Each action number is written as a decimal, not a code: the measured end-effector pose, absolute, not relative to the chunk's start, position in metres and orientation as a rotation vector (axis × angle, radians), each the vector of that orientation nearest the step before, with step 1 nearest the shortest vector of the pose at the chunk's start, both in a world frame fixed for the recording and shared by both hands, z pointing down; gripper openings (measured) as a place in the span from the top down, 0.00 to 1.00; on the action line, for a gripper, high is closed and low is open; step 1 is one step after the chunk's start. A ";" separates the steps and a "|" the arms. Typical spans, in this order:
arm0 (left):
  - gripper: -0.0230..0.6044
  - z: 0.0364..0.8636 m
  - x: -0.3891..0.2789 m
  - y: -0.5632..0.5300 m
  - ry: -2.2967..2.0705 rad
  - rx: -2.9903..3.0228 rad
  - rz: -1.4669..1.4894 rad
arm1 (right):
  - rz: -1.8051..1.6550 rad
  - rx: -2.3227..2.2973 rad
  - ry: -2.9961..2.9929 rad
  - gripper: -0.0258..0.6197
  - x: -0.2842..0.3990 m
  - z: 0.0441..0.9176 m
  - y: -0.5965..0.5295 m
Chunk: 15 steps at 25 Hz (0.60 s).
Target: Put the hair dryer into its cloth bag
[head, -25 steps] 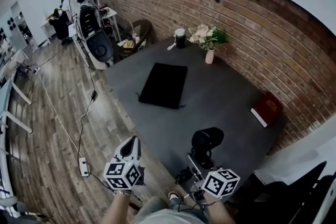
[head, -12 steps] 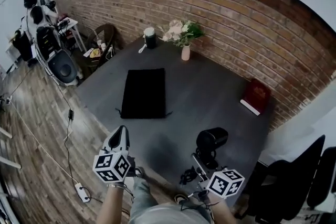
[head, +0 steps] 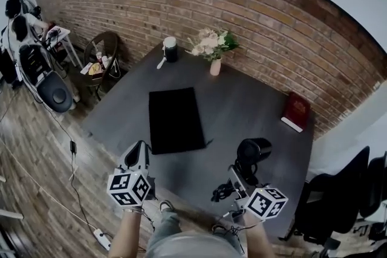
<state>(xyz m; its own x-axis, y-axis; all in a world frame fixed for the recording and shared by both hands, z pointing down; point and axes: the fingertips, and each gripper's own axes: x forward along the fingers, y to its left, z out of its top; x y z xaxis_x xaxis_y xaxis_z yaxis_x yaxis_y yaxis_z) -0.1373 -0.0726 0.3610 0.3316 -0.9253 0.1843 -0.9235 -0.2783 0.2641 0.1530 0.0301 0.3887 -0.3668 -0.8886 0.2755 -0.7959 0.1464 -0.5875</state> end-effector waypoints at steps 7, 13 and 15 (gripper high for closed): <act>0.95 0.362 -0.168 -0.114 -1.532 2.363 0.022 | -0.952 -1.780 2.179 0.68 0.114 0.379 -0.014; 0.95 0.365 -0.183 -0.144 -1.451 2.414 0.050 | -0.931 -1.820 2.125 0.68 0.085 0.371 -0.035; 0.95 0.372 -0.183 -0.150 -1.432 2.402 0.046 | -0.937 -1.832 2.122 0.68 0.081 0.372 -0.039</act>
<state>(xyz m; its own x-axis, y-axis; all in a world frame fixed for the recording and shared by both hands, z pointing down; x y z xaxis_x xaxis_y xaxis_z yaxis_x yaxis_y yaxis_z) -0.1825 -0.1501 0.3715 0.4907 -0.8479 0.2006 -0.8591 -0.4324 0.2739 0.0815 -0.0392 0.3721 -0.2212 -0.9408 0.2569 -0.8236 0.0392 -0.5658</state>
